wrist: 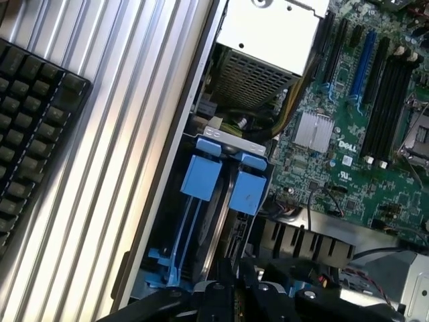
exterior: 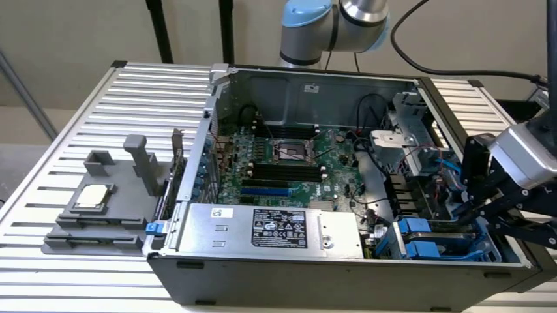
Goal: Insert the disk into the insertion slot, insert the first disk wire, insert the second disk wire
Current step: 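Insert the first disk wire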
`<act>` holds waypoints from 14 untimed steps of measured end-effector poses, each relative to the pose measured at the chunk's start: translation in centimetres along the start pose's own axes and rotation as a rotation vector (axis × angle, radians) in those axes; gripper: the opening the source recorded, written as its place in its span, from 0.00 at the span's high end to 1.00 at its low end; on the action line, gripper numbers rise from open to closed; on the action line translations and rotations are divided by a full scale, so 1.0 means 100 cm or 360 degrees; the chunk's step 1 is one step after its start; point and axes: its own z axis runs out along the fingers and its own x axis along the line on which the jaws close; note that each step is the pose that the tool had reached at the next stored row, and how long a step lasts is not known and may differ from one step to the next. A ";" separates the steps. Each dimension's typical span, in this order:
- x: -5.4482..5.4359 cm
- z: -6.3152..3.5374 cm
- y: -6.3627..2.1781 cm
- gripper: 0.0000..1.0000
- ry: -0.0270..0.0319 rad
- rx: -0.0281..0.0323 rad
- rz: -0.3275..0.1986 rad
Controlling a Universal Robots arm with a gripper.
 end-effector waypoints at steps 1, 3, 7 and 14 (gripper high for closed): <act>0.000 -0.0001 0.0011 0.84 -0.00002 0.00004 0.0002; -0.001 0.0000 0.0036 0.84 0.00001 0.00015 0.0010; -0.002 0.0003 0.0055 0.84 0.00019 0.00052 0.0039; -0.002 0.0016 0.0059 0.84 0.00007 0.00252 0.0189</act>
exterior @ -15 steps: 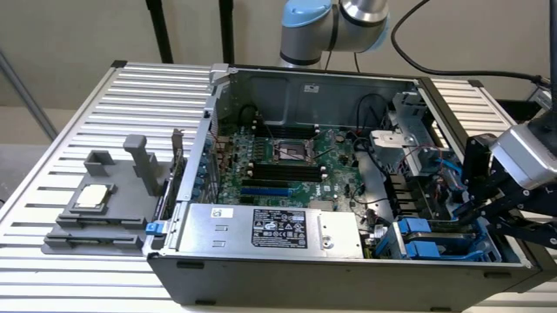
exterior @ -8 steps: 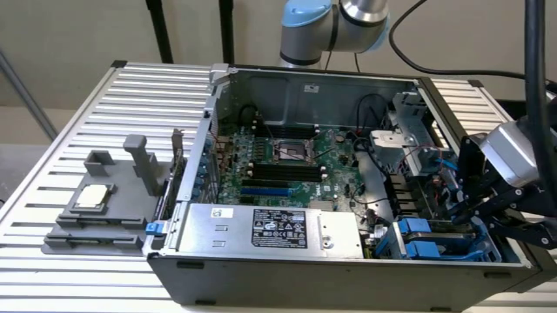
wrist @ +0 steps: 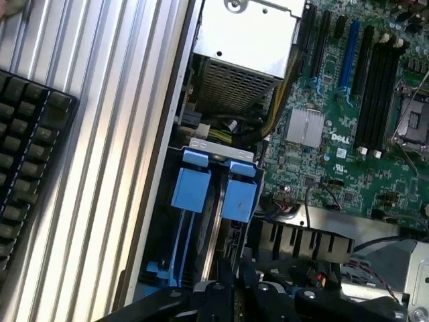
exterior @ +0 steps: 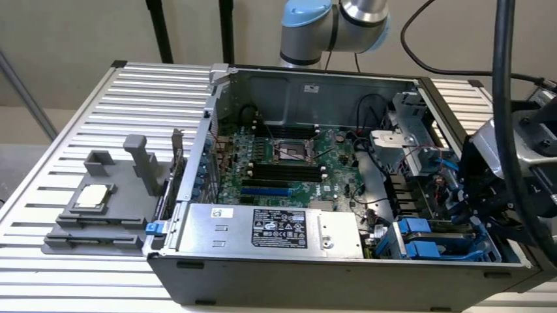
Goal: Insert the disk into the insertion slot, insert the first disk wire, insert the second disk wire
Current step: 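Insert the first disk wire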
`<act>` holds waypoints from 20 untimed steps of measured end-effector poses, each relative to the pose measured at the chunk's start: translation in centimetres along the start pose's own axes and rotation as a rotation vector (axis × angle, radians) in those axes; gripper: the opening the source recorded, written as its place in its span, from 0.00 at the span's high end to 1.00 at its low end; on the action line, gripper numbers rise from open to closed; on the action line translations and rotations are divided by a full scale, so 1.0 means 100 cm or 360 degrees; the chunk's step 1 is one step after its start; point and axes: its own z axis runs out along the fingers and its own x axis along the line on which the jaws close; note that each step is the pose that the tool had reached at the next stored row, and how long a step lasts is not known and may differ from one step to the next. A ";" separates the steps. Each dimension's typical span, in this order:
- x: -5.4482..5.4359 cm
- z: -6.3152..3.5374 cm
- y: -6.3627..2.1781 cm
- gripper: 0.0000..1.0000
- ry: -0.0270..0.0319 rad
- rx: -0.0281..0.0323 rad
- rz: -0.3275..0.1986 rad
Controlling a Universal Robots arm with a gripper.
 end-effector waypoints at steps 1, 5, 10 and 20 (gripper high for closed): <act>0.000 0.0003 0.0000 0.84 -0.00001 0.00041 0.0027; 0.000 0.0013 0.0000 0.84 -0.00006 0.00209 0.0139; 0.000 0.0024 0.0008 0.84 -0.00016 0.00336 0.0234; -0.001 0.0027 0.0073 0.84 0.00313 0.00258 0.0271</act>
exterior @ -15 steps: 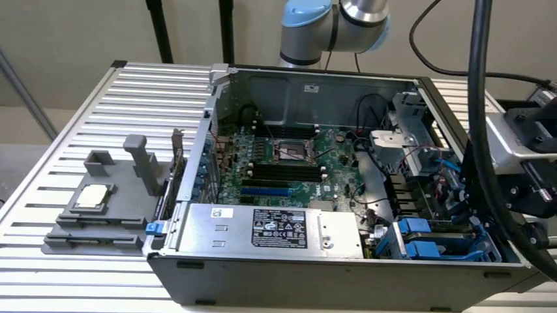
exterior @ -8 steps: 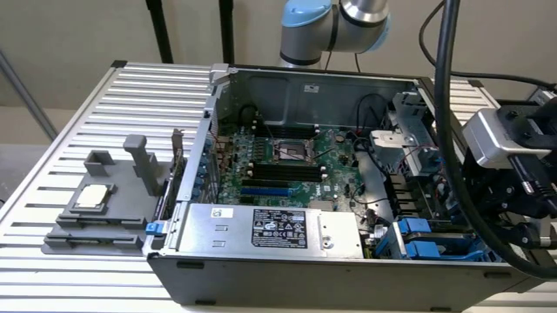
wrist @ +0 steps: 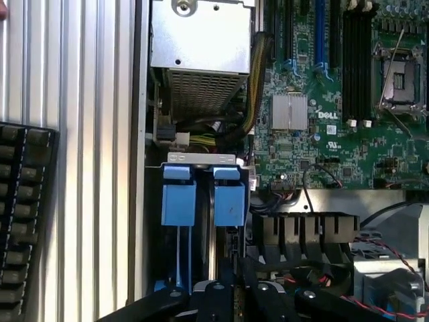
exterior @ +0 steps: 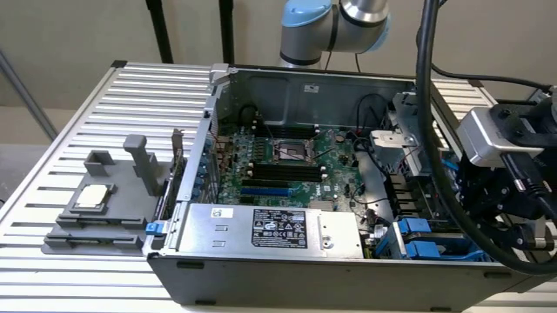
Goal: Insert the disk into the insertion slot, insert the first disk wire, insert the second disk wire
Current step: 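Insert the first disk wire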
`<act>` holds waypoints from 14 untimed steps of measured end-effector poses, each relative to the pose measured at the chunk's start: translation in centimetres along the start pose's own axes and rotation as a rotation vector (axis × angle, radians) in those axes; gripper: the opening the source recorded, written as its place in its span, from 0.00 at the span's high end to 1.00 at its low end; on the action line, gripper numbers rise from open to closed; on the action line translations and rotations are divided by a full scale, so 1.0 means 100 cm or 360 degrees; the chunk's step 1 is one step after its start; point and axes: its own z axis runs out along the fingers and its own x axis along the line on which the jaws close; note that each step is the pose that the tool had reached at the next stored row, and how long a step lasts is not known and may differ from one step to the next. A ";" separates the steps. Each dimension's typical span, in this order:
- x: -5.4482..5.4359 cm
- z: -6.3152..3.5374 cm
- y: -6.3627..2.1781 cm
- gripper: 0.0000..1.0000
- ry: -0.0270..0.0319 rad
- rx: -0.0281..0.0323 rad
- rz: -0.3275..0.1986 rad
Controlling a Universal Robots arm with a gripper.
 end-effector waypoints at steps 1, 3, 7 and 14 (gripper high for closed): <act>0.000 0.0000 0.0002 0.84 0.00169 0.00002 0.0001; 0.000 0.0001 0.0008 0.84 0.00423 0.00006 0.0002; -0.004 0.0005 0.0017 0.84 0.00596 0.00009 0.0004; -0.019 0.0026 0.0019 0.84 0.00816 0.00013 0.0006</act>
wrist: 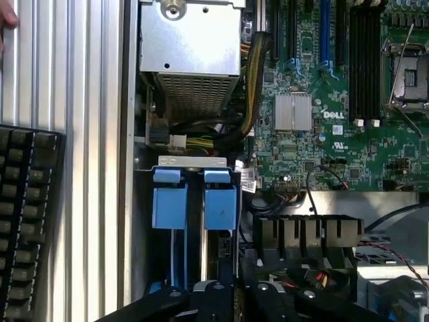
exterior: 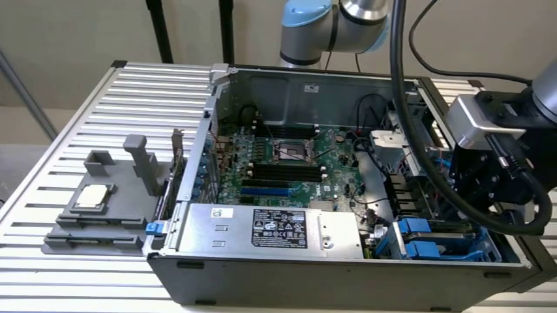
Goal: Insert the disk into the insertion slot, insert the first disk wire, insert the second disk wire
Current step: 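Insert the first disk wire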
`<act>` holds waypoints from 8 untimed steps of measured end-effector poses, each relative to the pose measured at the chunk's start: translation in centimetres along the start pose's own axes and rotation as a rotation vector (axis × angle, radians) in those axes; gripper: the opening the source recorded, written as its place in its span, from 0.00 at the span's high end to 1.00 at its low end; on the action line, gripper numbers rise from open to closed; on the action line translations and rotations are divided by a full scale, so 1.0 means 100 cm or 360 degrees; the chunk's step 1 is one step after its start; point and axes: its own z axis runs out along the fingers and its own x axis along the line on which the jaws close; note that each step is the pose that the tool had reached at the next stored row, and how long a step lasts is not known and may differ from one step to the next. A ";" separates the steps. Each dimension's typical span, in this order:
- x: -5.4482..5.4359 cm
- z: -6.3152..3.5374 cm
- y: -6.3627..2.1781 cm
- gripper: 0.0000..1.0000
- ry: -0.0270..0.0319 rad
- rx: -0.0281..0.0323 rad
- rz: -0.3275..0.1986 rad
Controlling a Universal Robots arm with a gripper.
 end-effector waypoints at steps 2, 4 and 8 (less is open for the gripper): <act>-0.001 0.0001 -0.0006 0.84 0.00010 0.00014 0.0014; -0.001 0.0001 -0.0017 0.84 0.00043 0.00036 0.0040; -0.001 0.0000 -0.0032 0.84 0.00144 0.00081 0.0091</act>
